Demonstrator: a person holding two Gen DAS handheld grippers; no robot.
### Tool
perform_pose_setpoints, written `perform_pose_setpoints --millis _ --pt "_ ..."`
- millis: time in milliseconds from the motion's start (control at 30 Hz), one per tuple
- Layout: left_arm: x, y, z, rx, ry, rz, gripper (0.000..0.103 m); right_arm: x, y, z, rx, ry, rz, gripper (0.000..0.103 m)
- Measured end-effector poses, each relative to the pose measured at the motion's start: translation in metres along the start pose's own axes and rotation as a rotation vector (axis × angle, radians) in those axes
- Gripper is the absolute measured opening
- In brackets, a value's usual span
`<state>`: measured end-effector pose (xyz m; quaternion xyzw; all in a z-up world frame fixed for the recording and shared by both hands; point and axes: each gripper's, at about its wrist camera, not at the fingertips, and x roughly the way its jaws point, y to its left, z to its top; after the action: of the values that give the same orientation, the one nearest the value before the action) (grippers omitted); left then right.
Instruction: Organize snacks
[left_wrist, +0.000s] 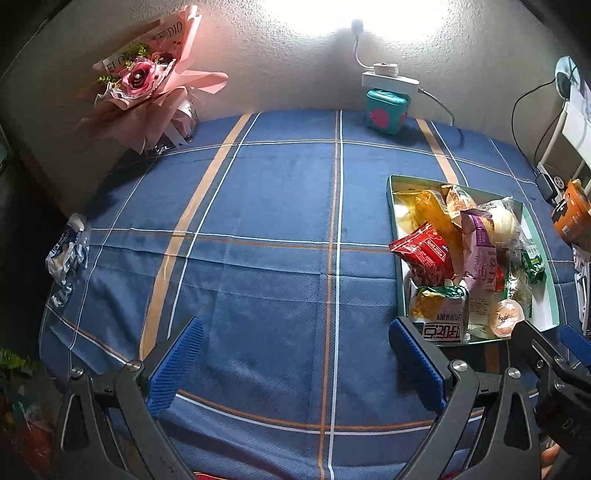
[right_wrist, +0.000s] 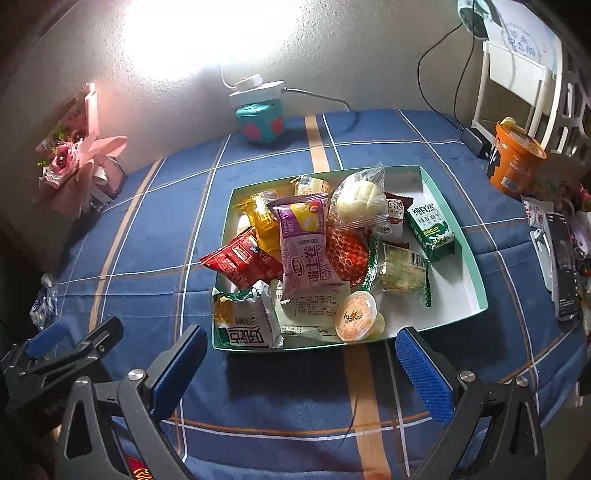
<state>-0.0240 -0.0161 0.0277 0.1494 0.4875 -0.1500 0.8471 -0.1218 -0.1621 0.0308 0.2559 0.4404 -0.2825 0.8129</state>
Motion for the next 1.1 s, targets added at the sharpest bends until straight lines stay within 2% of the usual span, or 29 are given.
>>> perform_pose_setpoints --millis 733,1100 --pt "-0.003 0.003 0.006 0.003 -0.022 0.032 0.101 0.009 0.001 0.004 -0.029 0.007 0.008 0.103" --pt "-0.002 0.009 0.007 -0.016 -0.019 0.04 0.101 0.006 -0.012 0.008 -0.027 -0.016 -0.039 0.103"
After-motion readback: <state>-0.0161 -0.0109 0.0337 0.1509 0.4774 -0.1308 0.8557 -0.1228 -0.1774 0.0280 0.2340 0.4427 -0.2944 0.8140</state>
